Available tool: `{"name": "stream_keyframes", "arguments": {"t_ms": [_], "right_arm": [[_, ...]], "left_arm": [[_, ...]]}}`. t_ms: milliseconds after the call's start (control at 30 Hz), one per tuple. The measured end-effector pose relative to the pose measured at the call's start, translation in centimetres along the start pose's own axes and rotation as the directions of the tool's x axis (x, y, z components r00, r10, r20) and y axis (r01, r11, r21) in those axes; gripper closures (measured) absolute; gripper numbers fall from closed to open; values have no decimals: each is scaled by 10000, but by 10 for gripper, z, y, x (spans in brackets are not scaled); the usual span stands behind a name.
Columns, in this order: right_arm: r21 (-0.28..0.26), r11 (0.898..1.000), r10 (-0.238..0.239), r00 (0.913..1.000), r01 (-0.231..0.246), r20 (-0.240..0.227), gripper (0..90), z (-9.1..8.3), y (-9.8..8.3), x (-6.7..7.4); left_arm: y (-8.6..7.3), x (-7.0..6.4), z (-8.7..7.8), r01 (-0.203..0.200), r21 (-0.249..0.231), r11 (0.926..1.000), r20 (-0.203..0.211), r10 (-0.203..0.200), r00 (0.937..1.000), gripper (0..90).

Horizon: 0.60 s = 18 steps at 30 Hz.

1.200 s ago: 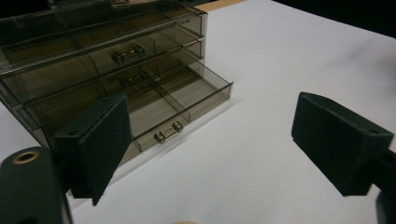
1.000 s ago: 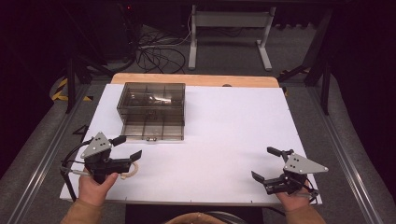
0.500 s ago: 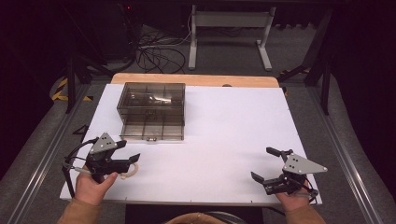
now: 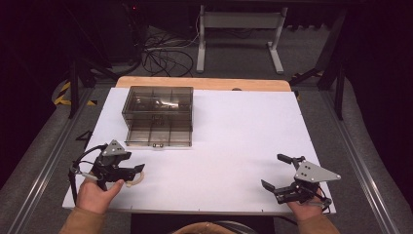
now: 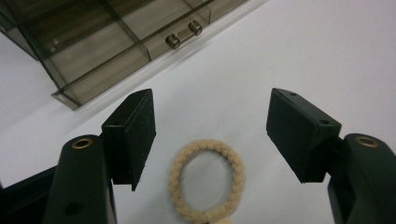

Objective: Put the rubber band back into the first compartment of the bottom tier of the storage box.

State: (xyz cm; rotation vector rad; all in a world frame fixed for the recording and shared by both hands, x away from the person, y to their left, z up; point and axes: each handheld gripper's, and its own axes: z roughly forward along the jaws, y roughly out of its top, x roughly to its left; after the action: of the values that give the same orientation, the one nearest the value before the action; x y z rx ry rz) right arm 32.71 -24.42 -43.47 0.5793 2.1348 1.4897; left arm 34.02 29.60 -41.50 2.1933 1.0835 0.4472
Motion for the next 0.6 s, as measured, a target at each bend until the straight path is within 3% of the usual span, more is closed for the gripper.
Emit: {"name": "stream_keyframes", "arguments": {"t_ms": [200,600], "right_arm": [[9,10000,-1,10000,1,-4,19,0,0,0],[-2,10000,-21,9999,21,-98,19,0,0,0]], "left_arm": [[-2,3,7,299,505,9983,304,-314,9990,349],[-4,6,16,459,1583,9863,123,-485,9987,378]]}}
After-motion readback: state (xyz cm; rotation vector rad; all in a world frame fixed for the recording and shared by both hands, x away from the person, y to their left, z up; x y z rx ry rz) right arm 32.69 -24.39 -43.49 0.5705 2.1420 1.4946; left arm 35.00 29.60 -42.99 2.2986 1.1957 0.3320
